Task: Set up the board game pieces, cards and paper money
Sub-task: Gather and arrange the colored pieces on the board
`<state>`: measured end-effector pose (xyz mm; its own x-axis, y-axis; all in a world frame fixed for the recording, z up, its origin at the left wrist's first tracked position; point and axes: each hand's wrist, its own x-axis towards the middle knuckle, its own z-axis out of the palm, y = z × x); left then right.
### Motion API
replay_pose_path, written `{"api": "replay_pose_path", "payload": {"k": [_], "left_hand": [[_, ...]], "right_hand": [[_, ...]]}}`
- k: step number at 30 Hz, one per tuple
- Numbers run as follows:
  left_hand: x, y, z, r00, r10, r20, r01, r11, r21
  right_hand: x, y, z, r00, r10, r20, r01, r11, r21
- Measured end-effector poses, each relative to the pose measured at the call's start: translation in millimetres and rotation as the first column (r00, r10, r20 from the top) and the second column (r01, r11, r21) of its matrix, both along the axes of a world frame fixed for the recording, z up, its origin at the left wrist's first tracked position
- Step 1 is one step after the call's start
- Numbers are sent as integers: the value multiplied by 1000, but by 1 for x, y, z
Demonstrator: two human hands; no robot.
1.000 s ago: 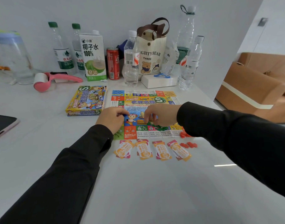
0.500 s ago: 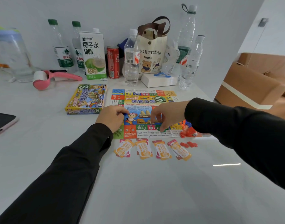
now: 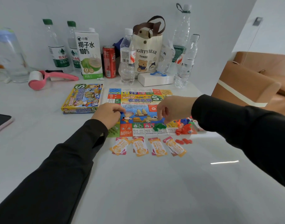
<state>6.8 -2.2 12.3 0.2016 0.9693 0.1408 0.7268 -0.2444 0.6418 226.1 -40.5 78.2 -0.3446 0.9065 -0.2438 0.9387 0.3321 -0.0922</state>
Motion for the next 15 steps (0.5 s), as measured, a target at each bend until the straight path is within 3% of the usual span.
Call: {"api": "replay_pose_path", "payload": {"k": [8,12,15], "left_hand": [[20,-21,33,966,-202,-164,201,979,-19],[43,-39,37,916,-325,-234,313,946,-85],[56,-49,34,918,-327,-226,310,944,-111]], "right_hand": [[17,-29,15,965,-111,239,122,992,-28],[14,-32,13,929,-71,364,77,997,-3],[15,-31,10,917,-48,396,53,999,-1]]}}
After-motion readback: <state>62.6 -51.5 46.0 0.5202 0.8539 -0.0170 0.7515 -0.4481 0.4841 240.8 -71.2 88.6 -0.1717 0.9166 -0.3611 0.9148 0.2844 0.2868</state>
